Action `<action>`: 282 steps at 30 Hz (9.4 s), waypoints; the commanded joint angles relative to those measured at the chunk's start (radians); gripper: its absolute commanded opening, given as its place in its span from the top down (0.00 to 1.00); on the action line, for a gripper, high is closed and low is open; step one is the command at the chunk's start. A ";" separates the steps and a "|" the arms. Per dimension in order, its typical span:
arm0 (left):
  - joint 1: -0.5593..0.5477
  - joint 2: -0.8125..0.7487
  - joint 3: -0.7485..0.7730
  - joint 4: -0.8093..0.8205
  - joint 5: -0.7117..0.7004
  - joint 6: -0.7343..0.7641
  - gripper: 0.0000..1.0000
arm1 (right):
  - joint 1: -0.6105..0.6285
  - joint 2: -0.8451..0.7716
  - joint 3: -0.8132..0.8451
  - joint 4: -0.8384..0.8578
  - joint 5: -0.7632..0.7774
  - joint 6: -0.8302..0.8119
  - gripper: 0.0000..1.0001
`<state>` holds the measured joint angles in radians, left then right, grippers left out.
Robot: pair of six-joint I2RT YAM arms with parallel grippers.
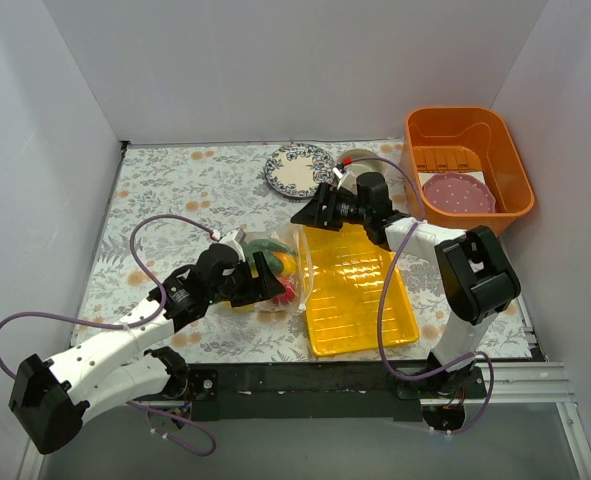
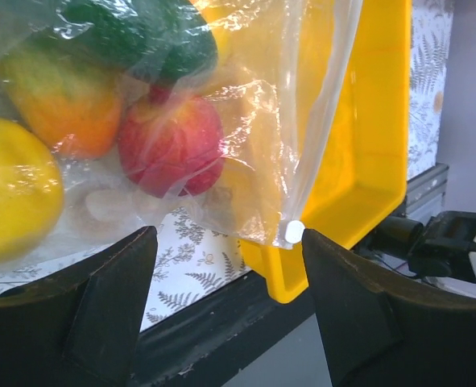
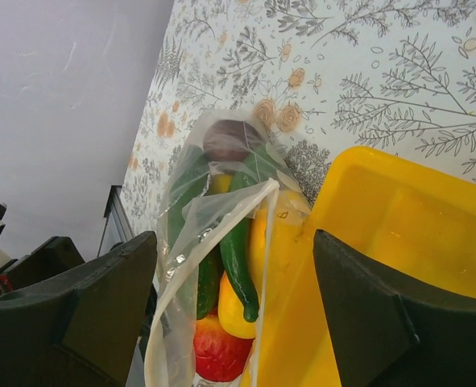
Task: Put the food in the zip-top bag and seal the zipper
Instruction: Adjust the zipper food storage bag at the center of the board, then zip the zipper food storage bag at the center of the board.
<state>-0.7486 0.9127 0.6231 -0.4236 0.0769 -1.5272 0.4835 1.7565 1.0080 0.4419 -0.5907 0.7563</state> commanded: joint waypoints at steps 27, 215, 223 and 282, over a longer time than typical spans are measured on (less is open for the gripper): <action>-0.058 0.043 -0.065 0.160 0.112 -0.071 0.30 | -0.020 -0.060 -0.072 0.119 0.112 0.055 0.99; -0.173 -0.158 -0.384 0.507 -0.304 -0.614 1.00 | 0.184 -0.267 -0.322 0.041 0.134 0.255 0.99; -0.172 -0.259 -0.399 0.399 -0.305 -0.617 0.94 | 0.173 -0.243 -0.270 -0.009 0.134 0.222 0.99; -0.173 -0.275 -0.361 0.442 -0.327 -0.501 1.00 | 0.385 -0.379 -0.399 -0.040 0.104 0.403 0.51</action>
<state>-0.9192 0.6426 0.2337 -0.0147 -0.2493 -2.0048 0.8570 1.3647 0.6029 0.3382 -0.4786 1.1503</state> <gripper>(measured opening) 0.010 0.501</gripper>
